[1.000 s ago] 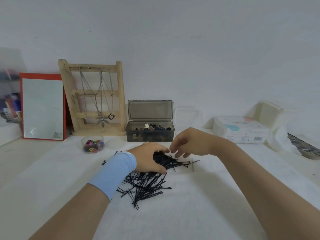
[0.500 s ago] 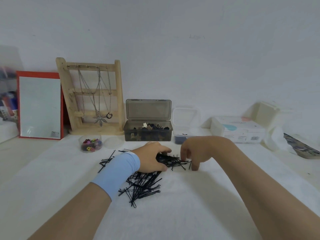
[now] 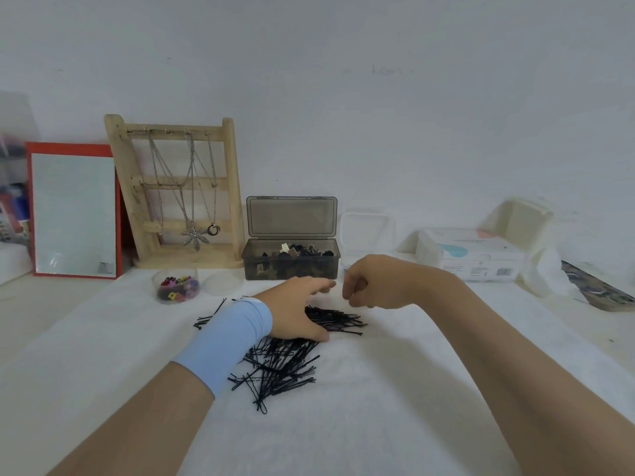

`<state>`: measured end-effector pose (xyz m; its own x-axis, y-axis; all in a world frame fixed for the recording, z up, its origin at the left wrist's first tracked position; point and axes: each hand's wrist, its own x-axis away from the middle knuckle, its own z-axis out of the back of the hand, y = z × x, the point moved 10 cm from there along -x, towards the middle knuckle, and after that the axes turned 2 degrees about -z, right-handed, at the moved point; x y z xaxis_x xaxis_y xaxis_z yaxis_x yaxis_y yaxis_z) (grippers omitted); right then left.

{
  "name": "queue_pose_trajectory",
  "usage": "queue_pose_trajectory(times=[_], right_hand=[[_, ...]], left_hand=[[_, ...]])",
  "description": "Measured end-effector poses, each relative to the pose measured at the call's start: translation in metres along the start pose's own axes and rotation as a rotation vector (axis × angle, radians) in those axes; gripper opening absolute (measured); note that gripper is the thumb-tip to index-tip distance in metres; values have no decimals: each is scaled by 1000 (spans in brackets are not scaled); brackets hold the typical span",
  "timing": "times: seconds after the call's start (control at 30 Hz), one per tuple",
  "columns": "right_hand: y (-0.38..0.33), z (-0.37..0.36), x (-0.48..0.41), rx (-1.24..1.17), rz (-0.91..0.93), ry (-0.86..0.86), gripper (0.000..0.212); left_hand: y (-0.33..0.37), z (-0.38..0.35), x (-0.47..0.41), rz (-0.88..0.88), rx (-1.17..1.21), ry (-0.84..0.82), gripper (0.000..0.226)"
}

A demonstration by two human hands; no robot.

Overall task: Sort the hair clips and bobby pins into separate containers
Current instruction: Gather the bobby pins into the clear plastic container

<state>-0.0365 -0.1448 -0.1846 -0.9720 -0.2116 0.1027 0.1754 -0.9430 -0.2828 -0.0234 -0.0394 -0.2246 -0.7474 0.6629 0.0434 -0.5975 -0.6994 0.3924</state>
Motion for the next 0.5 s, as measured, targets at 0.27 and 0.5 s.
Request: queue_pose_trajectory(times=[0.27,0.5], right_hand=[[-17,-32,1,92,61,-154,55],[-27,-31,0,78,112,-84,36]], left_hand=[[-11,5,-1,36,-143,-18,56],[-16,12,1,59,-73,-12,61]])
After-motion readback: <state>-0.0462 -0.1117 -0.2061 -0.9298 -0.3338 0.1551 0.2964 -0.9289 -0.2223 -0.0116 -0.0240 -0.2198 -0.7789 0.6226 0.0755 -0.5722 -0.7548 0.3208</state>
